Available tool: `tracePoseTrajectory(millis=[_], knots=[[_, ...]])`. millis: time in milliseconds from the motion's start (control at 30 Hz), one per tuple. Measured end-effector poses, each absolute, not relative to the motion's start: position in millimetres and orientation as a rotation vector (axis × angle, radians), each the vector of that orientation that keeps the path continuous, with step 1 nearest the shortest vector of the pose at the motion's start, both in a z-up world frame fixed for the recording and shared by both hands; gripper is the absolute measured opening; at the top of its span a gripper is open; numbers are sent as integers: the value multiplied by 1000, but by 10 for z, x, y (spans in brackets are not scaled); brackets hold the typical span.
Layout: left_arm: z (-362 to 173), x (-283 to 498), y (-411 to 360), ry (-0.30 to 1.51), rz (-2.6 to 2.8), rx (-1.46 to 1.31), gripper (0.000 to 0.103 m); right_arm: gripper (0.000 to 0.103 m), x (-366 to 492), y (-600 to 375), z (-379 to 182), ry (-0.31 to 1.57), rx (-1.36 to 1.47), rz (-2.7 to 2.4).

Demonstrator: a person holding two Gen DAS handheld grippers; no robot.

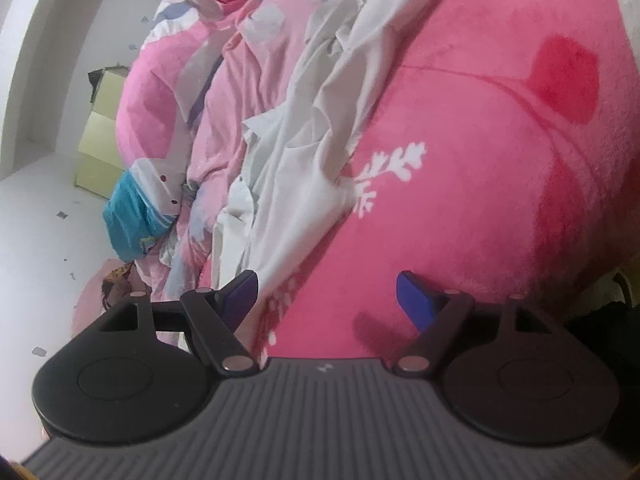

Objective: Fold clothes

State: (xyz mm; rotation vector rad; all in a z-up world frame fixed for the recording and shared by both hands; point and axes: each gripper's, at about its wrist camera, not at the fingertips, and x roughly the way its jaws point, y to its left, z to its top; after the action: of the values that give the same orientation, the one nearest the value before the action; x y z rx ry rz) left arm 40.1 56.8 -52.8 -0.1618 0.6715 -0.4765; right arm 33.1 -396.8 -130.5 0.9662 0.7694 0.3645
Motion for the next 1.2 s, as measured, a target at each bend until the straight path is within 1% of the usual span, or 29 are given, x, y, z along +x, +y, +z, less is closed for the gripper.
tracePoseTrajectory(millis=[133,400,733,967,1200], knots=[[-509,574,920,643,-369,-226,1,77,407,-3970,-1315,774,972,358],[-697,858,1339,685,-250,-375,1,77,576,-3987,-1301,778,977,344],[-839,954,1255,707,-246,-367,2,77,961,-3790,-1319,816,1023,467],[-915,1017,1142,734,-253,-350,2,77,1332,-3792,-1229,715,1081,512],[-913,996,1076,717,-260,-319,2,77,1703,-3795,-1140,613,1138,555]])
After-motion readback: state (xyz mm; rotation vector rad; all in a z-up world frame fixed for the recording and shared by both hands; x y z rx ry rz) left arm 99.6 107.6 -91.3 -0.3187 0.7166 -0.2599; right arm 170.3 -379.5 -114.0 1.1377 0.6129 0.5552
